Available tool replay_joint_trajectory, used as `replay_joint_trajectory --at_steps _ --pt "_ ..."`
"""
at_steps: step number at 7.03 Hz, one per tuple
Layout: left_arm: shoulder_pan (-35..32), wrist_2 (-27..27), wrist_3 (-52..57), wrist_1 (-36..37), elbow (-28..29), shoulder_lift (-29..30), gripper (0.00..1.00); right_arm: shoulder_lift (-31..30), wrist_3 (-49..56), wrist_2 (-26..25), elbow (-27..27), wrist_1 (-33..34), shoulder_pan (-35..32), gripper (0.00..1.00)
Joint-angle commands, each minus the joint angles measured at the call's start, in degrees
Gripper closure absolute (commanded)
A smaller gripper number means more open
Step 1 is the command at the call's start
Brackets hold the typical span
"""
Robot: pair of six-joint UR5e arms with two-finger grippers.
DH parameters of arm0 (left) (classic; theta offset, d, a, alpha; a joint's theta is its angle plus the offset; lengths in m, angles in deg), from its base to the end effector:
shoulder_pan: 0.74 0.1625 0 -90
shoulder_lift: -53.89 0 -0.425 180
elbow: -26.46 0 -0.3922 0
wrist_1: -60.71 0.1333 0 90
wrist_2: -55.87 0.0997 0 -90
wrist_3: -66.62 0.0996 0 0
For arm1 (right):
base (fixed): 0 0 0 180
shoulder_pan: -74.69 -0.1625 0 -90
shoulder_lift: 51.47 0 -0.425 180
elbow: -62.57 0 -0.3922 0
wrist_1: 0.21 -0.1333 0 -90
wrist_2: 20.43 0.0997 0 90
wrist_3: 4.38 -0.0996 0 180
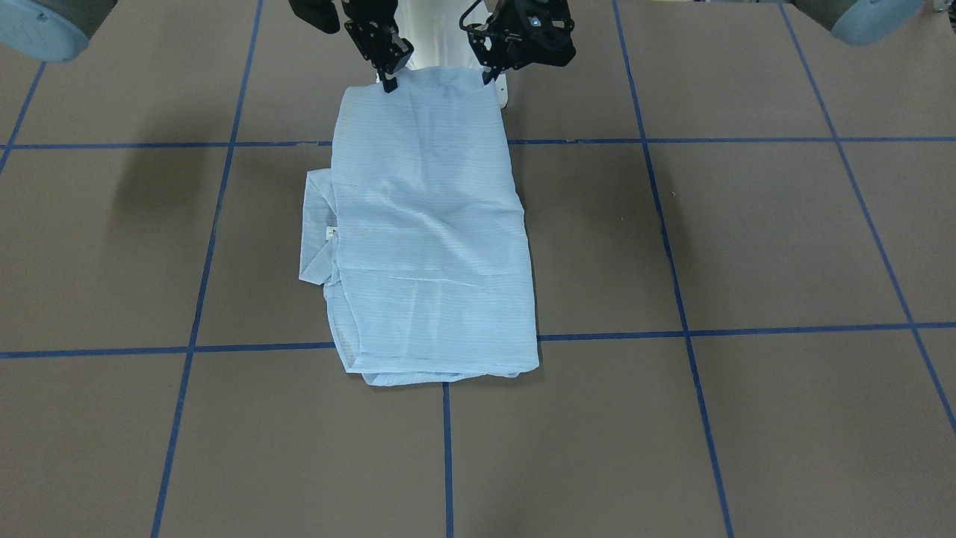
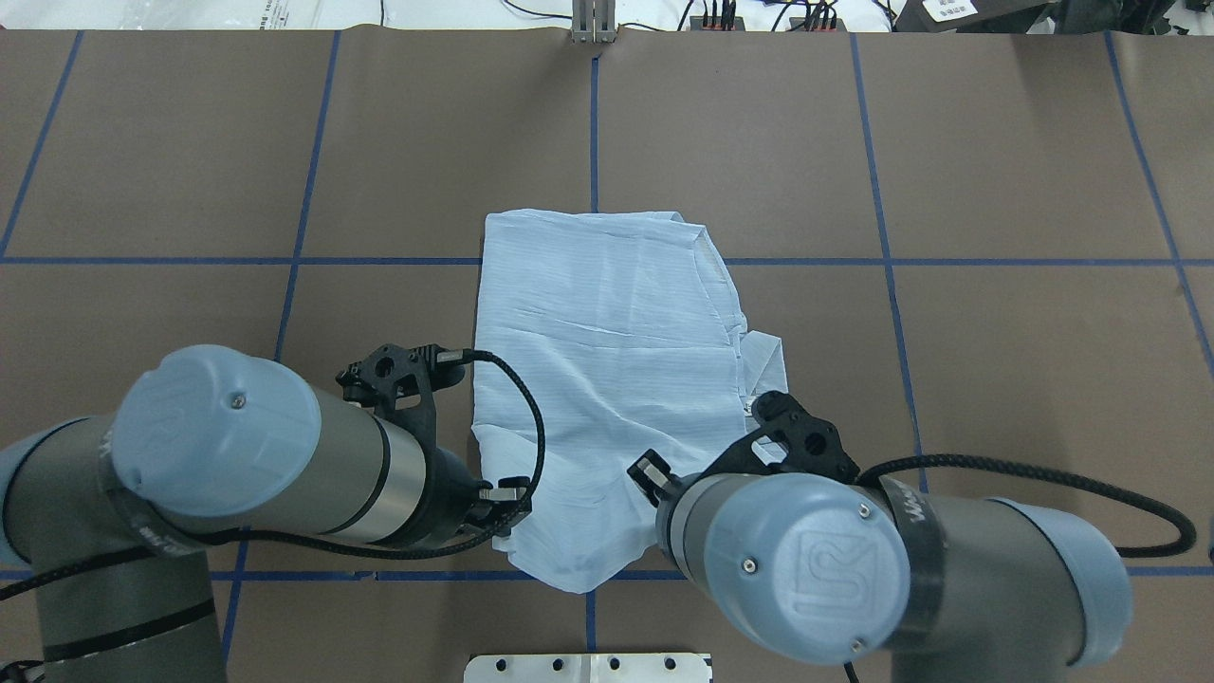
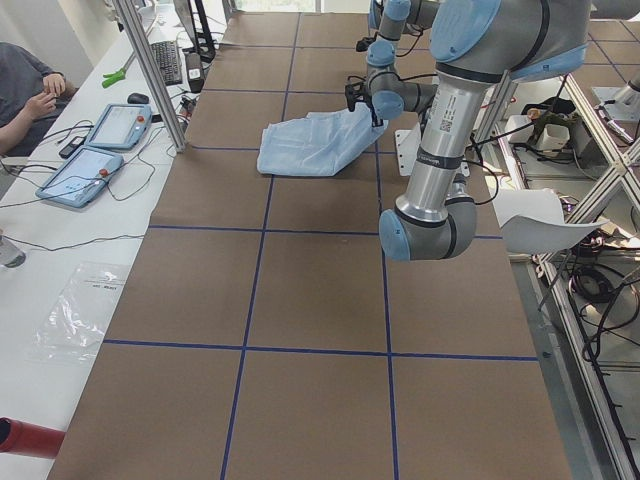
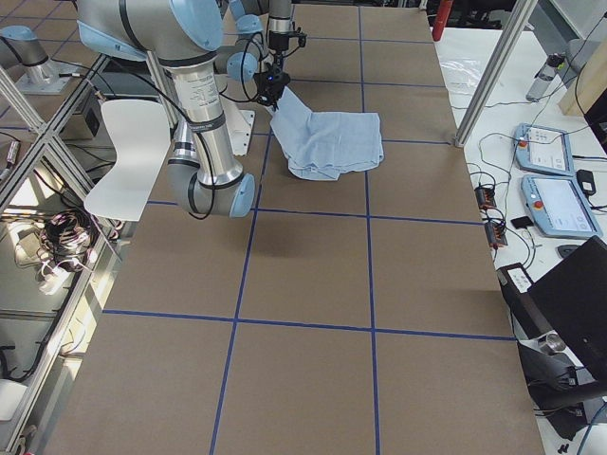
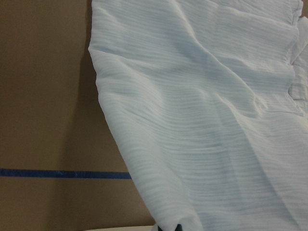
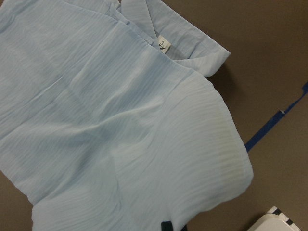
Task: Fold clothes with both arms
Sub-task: 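Lift the near edge with both grippers and fold it toward the far edge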
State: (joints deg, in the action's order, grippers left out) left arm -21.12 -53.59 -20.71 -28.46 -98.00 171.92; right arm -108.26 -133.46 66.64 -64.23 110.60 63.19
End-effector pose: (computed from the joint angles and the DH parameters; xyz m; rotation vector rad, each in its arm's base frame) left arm 0.4440 -0.2718 0.1466 -0.0870 1.1038 -0.0942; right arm -0.4695 -0.2368 0.1390 -0.1633 -0.8732 0.8482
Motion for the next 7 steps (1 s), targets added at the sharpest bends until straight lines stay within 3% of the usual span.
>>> replay_joint_trajectory --at_steps 1,3,5,7 --pt "-5.8 -0.1 4.2 0.2 5.0 3.5 1.00 4.0 5.6 0.1 6.7 -0.6 -6.4 1.00" --pt "-12.5 0.2 8.7 0.2 11.7 6.8 1.00 4.7 8.7 0.5 15.1 -9.1 -11.6 1.00" --pt "-16.7 3.3 12.8 0.1 18.4 10.2 1.00 8.4 12.6 0.5 21.1 -10.3 -15.2 1.00" --pt "-17.2 5.9 13.1 -5.3 30.2 15.1 1.00 11.1 14.6 0.5 30.7 -16.5 -17.6 1.00"
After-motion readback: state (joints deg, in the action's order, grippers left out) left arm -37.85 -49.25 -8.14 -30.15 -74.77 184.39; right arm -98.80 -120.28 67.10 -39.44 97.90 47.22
